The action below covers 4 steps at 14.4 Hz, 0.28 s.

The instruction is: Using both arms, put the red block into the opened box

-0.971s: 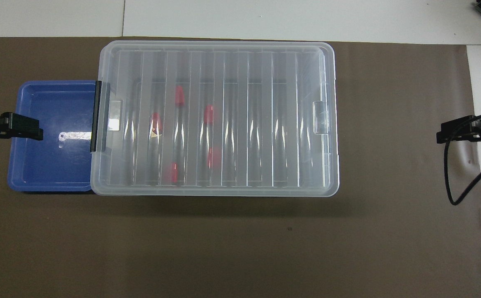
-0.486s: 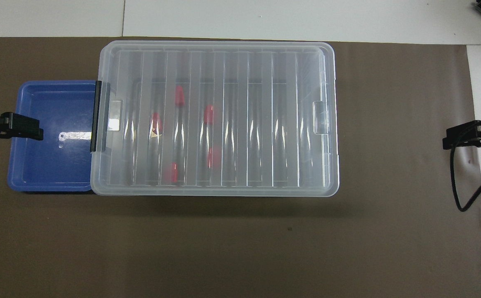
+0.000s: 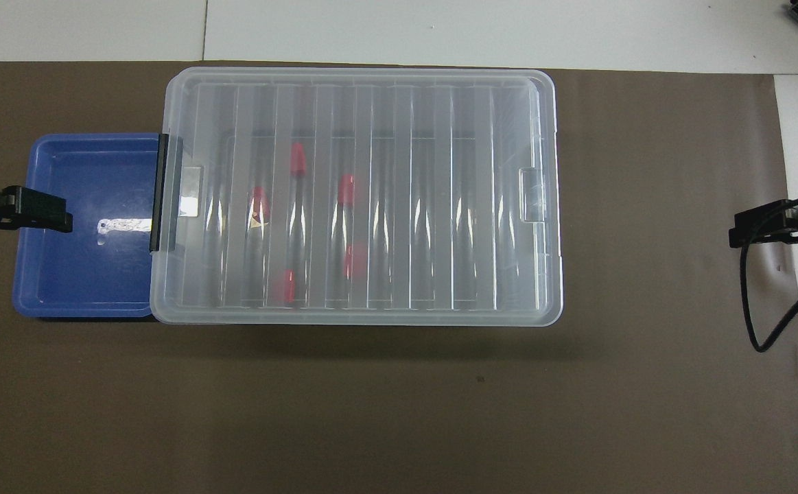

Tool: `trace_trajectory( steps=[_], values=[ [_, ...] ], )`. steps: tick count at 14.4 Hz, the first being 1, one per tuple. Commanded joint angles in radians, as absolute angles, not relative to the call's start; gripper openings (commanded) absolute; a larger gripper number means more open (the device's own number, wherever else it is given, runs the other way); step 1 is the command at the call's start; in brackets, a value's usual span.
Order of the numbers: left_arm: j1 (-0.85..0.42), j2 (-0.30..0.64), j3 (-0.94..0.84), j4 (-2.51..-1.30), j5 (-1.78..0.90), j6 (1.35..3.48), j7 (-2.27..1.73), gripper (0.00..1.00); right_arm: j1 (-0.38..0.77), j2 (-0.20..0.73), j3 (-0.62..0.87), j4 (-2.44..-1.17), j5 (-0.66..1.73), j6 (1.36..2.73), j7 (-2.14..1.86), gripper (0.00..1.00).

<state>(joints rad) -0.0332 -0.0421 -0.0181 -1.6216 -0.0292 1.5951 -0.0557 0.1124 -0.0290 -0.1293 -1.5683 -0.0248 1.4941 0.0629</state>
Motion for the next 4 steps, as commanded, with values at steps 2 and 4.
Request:
trace_trajectory(
  steps=[2, 4],
  values=[
    [-0.037, -0.071, -0.017, -1.657, -0.044, 1.618, -0.068, 1.00, 0.109, -0.026, -0.126, -1.555, -0.015, 1.486, 0.051, 1.00],
    [-0.037, -0.071, -0.017, -1.657, -0.044, 1.618, -0.069, 1.00, 0.107, -0.026, -0.126, -1.557, 0.000, 1.486, 0.051, 1.00]
  ],
)
